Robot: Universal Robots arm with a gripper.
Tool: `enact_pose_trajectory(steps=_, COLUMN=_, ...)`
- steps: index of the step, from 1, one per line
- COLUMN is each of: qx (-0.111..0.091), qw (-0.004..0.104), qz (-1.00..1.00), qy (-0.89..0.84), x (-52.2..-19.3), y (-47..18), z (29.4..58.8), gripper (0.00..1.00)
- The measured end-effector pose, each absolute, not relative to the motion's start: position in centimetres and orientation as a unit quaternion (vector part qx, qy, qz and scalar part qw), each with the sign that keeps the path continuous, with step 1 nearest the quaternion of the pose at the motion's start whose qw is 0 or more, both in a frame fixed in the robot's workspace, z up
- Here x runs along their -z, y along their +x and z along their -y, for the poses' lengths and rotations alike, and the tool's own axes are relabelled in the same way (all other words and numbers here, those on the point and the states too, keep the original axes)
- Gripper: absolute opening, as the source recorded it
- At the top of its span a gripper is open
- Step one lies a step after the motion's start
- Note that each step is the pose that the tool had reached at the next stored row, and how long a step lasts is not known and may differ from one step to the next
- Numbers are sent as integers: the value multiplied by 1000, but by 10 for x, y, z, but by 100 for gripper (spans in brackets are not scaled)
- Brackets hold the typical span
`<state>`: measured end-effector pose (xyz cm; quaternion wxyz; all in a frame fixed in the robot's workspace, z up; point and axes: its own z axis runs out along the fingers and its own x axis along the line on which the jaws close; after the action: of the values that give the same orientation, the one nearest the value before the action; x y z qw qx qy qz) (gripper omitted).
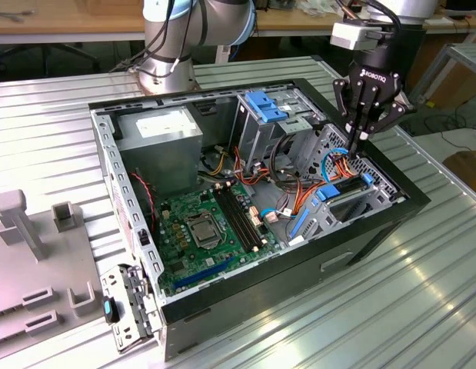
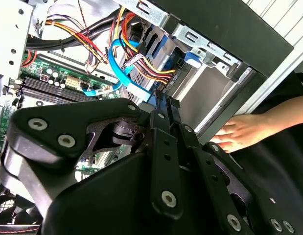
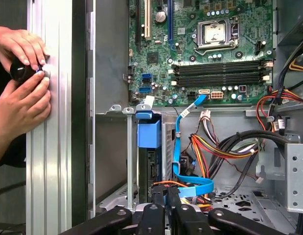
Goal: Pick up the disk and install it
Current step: 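Insert the second disk wire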
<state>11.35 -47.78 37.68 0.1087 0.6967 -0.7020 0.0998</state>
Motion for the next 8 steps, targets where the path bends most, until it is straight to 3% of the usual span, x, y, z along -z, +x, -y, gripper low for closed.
enact_pose_trajectory(steps=5, qx=-100, qw=109, qz=702, qy=697, x=-377, y=114, z=478, gripper=16)
enact_pose_trajectory(steps=8, qx=-100, qw=109, qz=702, qy=697, x=-377, y=114, z=478, gripper=23)
